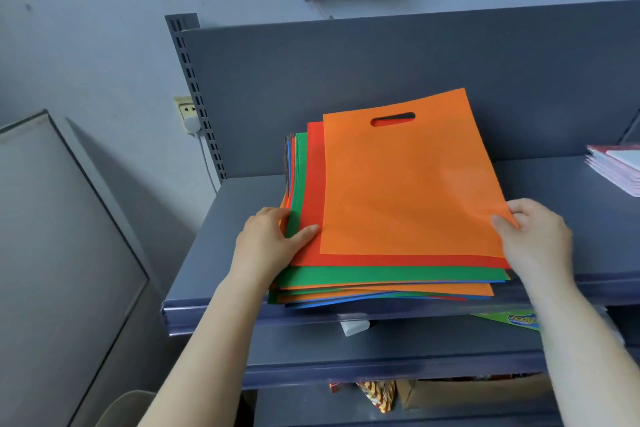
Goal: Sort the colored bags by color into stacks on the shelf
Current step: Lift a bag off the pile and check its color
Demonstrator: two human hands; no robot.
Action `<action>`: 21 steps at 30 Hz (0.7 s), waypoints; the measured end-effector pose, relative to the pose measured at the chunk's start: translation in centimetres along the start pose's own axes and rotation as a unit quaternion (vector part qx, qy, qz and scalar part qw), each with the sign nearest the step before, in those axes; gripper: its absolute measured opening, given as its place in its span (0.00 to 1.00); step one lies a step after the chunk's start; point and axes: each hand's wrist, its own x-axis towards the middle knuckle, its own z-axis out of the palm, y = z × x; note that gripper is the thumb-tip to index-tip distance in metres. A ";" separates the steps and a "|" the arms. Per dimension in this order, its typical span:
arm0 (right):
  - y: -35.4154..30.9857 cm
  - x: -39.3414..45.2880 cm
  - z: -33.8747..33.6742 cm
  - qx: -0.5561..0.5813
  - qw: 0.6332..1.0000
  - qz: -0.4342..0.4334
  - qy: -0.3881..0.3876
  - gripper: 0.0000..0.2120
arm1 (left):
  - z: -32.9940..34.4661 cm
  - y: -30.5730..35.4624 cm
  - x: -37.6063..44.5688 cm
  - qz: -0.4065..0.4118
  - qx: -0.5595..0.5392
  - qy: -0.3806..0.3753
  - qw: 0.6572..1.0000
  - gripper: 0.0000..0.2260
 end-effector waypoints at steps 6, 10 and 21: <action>0.5 -0.2 0.2 0.078 0.997 0.006 -0.010 0.05 | -0.8 -0.5 1.6 -0.056 -0.040 0.022 0.997 0.12; 0.3 -0.5 0.2 0.106 0.994 -0.004 -0.010 0.08 | -1.4 0.1 1.7 -0.065 -0.032 0.040 0.997 0.04; -0.6 -2.3 -3.3 0.275 0.958 0.022 -0.084 0.21 | -3.7 1.8 -5.6 -0.046 -0.196 0.251 0.947 0.11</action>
